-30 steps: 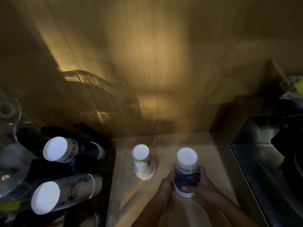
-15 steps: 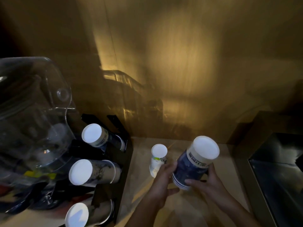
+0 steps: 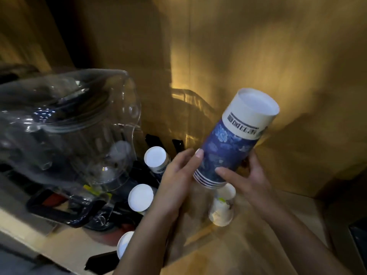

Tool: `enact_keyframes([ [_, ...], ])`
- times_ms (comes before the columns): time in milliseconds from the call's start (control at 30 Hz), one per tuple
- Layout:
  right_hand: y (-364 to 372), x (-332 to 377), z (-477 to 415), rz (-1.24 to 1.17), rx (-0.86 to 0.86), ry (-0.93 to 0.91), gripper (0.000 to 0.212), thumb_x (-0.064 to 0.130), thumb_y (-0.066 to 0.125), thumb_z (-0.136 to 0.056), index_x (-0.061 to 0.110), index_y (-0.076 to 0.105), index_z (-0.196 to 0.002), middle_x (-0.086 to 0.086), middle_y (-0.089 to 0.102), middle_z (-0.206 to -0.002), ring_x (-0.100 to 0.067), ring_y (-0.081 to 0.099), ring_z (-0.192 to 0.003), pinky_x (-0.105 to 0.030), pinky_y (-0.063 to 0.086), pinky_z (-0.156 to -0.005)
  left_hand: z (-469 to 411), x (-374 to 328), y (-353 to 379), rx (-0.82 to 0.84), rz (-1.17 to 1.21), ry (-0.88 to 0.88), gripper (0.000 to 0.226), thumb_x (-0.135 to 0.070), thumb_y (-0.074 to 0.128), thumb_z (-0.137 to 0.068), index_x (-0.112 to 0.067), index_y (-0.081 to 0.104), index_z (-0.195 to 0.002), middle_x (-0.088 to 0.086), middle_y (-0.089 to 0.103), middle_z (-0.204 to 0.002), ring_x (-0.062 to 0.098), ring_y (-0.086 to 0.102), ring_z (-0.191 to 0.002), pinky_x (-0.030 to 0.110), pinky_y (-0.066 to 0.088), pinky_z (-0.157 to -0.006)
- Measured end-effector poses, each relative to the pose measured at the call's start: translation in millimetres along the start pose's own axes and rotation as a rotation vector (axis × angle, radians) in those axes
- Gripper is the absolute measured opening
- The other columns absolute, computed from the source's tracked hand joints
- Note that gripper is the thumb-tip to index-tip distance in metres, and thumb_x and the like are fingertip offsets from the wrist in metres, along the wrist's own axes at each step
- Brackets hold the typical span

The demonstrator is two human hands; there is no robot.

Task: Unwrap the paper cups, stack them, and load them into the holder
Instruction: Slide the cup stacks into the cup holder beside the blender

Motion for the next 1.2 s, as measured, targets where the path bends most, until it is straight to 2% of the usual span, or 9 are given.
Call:
enact_keyframes([
  [200,60.5,17.5,-32.1,0.022,0.122,-0.042,0.067,0.045,0.078,-0.054,0.047,0.042,-0.11,0.024,0.055,-0.115,0.012,0.052,-0.099,-0.006,0.041,-0.074,-7.4,-25.2,-57.6,-0.126,0.067,0.056,0.033,-0.047,0.049,-0.089,-0.029,0.077,-0.088,-0.002,0.077,-0.101,0.01,0.071,-0.099,0.025,0.05,-0.079],
  [400,109.6,13.7,-59.9,0.123,0.192,-0.084,0.073,0.041,0.08,-0.061,0.026,0.044,-0.123,0.005,0.056,-0.125,-0.008,0.052,-0.11,-0.021,0.039,-0.088,-19.5,-25.2,-93.1,-0.151,0.112,0.061,0.046,-0.049,0.038,-0.094,-0.023,0.077,-0.095,0.004,0.077,-0.101,0.015,0.072,-0.096,0.021,0.057,-0.07],
  [533,129.7,3.6,-70.1,0.2,0.285,-0.068,0.079,0.043,0.08,-0.058,0.027,0.04,-0.125,0.003,0.053,-0.129,-0.013,0.051,-0.117,-0.033,0.041,-0.098,-26.1,-17.6,-101.9,-0.196,0.147,0.054,0.048,-0.049,0.037,-0.095,-0.018,0.069,-0.114,0.007,0.072,-0.116,0.019,0.066,-0.111,0.035,0.049,-0.095],
  [667,137.6,-10.1,-74.4,0.329,0.348,-0.028,0.098,0.057,0.077,-0.049,0.034,0.027,-0.129,0.001,0.044,-0.137,-0.021,0.04,-0.126,-0.049,0.031,-0.107,-26.2,-4.0,-101.1,-0.243,0.189,0.026,0.049,-0.057,0.045,-0.088,-0.023,0.067,-0.115,0.005,0.07,-0.119,0.018,0.066,-0.11,0.037,0.05,-0.095],
  [733,137.1,-14.8,-75.5,0.352,0.327,-0.017,0.095,0.055,0.076,-0.054,0.034,0.025,-0.132,-0.001,0.042,-0.137,-0.02,0.038,-0.125,-0.044,0.033,-0.105,-25.3,0.7,-104.4,-0.319,0.062,0.054,0.052,-0.06,0.052,-0.081,-0.026,0.063,-0.119,0.001,0.067,-0.122,0.012,0.063,-0.112,0.032,0.051,-0.094],
  [800,139.0,-17.9,-76.3,0.36,0.334,-0.046,0.075,0.042,0.075,-0.066,0.027,0.036,-0.128,-0.001,0.049,-0.128,-0.017,0.045,-0.118,-0.036,0.04,-0.096,-23.5,-0.6,-107.0,-0.37,-0.242,0.129,0.046,-0.047,0.055,-0.087,-0.025,0.056,-0.127,-0.003,0.061,-0.13,0.0,0.06,-0.108,0.015,0.049,-0.083],
  [900,144.6,-22.9,-74.4,0.418,0.41,-0.067,0.048,0.035,0.066,-0.078,0.022,0.049,-0.121,0.002,0.052,-0.116,-0.012,0.05,-0.104,-0.021,0.041,-0.077,-24.6,4.3,-106.2,-0.373,-0.708,0.176,0.044,-0.033,0.048,-0.096,-0.019,0.045,-0.138,0.0,0.053,-0.14,0.011,0.051,-0.124,0.018,0.038,-0.089],
  [1000,143.6,-23.7,-73.5,0.42,0.41,-0.104,0.046,0.035,0.063,-0.081,0.02,0.049,-0.123,0.005,0.05,-0.112,-0.01,0.049,-0.102,-0.012,0.036,-0.071,-26.1,8.8,-105.4,-0.35,-0.828,0.212,0.046,-0.036,0.041,-0.098,-0.021,0.04,-0.142,0.0,0.048,-0.145,0.014,0.048,-0.128,0.021,0.037,-0.089],
  [1200,135.2,-24.0,-72.1,0.481,0.433,-0.117,0.05,0.037,0.06,-0.083,0.022,0.044,-0.127,0.001,0.047,-0.126,-0.013,0.046,-0.111,-0.023,0.036,-0.083,-25.1,8.7,-98.2,-0.339,-0.913,0.178,0.047,-0.038,0.041,-0.097,-0.022,0.04,-0.142,0.004,0.049,-0.143,0.018,0.05,-0.126,0.025,0.04,-0.086],
])
Point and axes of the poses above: each hand's wrist, its own z-axis away from the middle knuckle, its own y-axis out of the palm, x = y × z, the point moved 6 cm from there along -z, towards the middle knuckle
